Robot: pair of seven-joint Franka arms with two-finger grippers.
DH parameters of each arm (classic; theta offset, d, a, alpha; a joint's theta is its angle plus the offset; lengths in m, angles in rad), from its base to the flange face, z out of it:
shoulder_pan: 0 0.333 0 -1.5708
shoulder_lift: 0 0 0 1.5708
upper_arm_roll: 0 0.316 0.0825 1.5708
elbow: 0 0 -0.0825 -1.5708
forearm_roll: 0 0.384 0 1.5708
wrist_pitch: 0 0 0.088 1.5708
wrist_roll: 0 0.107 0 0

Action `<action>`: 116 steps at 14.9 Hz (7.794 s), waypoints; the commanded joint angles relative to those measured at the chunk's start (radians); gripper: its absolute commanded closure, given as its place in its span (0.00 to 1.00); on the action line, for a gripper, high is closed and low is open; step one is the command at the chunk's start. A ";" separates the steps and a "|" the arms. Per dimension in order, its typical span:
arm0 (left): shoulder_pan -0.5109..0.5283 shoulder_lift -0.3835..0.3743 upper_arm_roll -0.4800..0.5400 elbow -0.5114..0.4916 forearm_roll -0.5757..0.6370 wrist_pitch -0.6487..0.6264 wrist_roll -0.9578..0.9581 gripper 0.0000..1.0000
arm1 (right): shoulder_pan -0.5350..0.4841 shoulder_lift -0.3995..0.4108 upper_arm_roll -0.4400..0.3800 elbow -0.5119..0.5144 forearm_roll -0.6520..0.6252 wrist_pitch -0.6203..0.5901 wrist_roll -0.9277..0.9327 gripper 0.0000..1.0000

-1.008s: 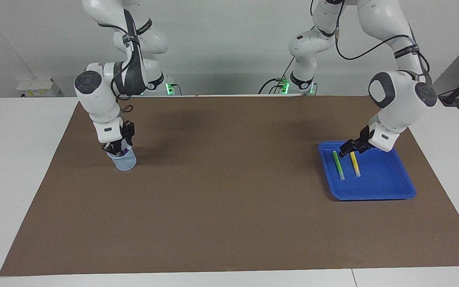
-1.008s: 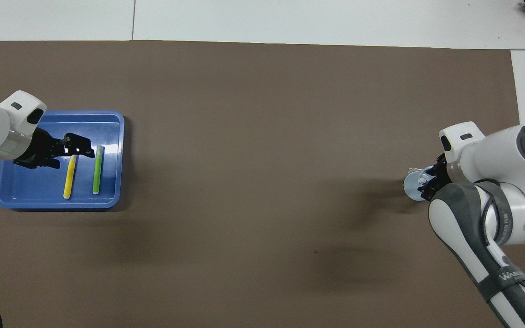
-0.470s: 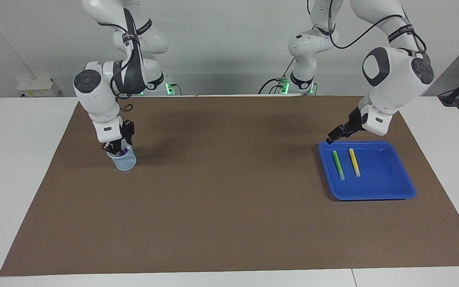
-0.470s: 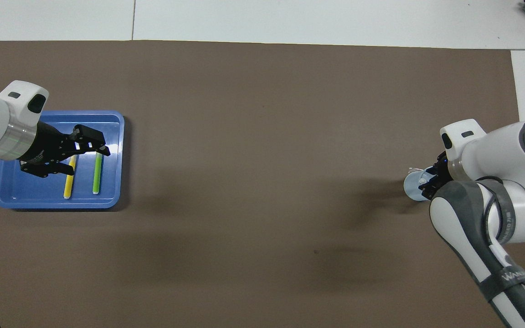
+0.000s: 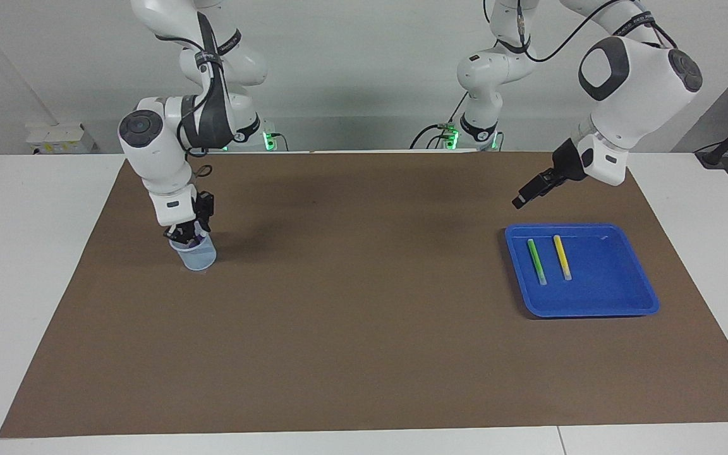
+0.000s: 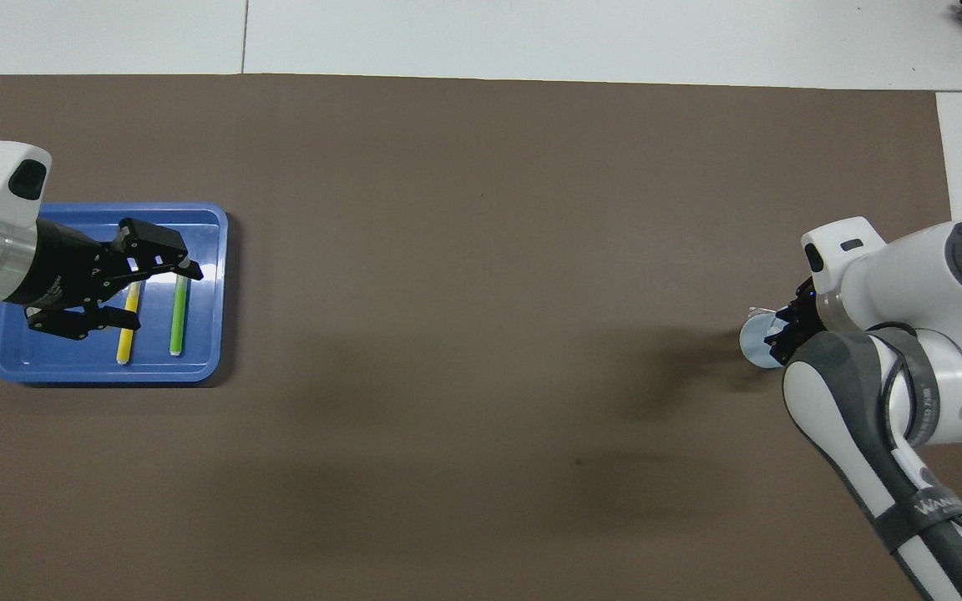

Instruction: Right arm passes pens to left for tray arrangement

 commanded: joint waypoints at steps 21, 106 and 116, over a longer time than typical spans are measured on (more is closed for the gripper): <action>-0.103 -0.119 0.009 -0.022 -0.135 0.001 -0.321 0.02 | -0.010 0.003 0.006 -0.024 -0.020 0.006 -0.002 0.84; -0.396 -0.279 -0.017 -0.422 -0.408 0.675 -1.278 0.10 | 0.475 -0.039 0.105 0.206 0.833 0.305 1.719 1.00; -0.419 -0.265 -0.020 -0.444 -0.408 0.737 -1.277 0.10 | 0.471 -0.039 0.105 0.206 0.833 0.305 1.717 1.00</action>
